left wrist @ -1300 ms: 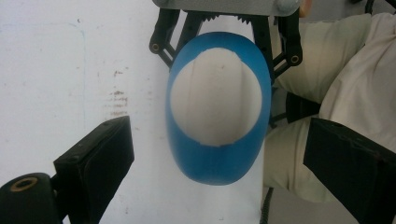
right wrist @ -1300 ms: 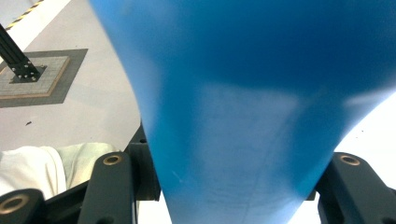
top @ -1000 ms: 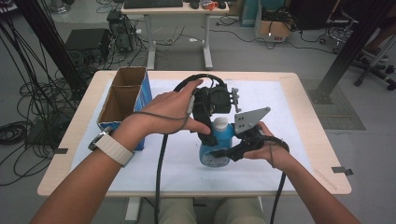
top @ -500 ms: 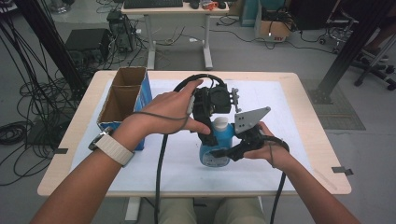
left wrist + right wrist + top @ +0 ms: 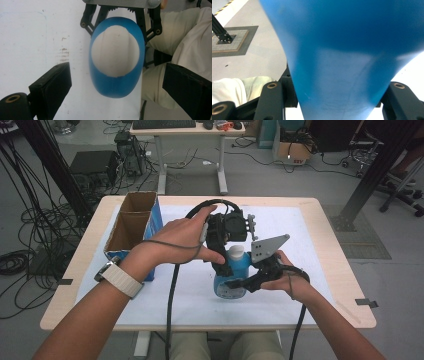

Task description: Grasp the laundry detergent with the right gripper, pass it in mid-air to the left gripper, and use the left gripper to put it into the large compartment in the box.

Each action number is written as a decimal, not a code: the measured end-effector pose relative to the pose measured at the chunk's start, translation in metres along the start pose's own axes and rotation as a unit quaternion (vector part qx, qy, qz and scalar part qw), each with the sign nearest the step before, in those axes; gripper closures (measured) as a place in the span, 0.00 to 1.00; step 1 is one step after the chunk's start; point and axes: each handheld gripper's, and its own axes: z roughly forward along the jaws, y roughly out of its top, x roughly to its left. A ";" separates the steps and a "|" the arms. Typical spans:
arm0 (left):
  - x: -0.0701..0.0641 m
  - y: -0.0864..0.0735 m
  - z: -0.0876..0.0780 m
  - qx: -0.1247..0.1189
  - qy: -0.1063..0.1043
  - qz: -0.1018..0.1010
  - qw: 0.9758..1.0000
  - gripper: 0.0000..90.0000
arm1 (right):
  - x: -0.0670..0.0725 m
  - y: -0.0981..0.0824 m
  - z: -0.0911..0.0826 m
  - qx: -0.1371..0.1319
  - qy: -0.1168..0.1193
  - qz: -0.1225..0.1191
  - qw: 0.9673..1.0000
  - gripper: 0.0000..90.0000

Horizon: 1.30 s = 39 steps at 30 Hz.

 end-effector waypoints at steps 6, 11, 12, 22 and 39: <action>0.000 0.000 0.000 0.001 0.000 0.000 1.000 0.10 | 0.000 0.000 0.000 0.002 0.002 0.000 1.000 0.48; 0.000 0.000 0.000 0.001 -0.001 0.001 1.000 0.10 | 0.000 0.000 0.000 0.001 0.001 -0.001 1.000 0.48; 0.000 0.000 0.000 0.000 0.000 0.001 1.000 0.10 | 0.000 0.000 0.000 0.001 0.001 -0.001 1.000 0.48; 0.000 0.000 0.000 0.001 0.000 0.001 1.000 0.10 | 0.000 0.000 0.000 0.002 0.001 0.000 1.000 0.48; 0.000 -0.001 0.001 0.001 0.000 -0.002 1.000 0.10 | 0.000 -0.001 0.001 0.002 0.004 0.002 1.000 0.48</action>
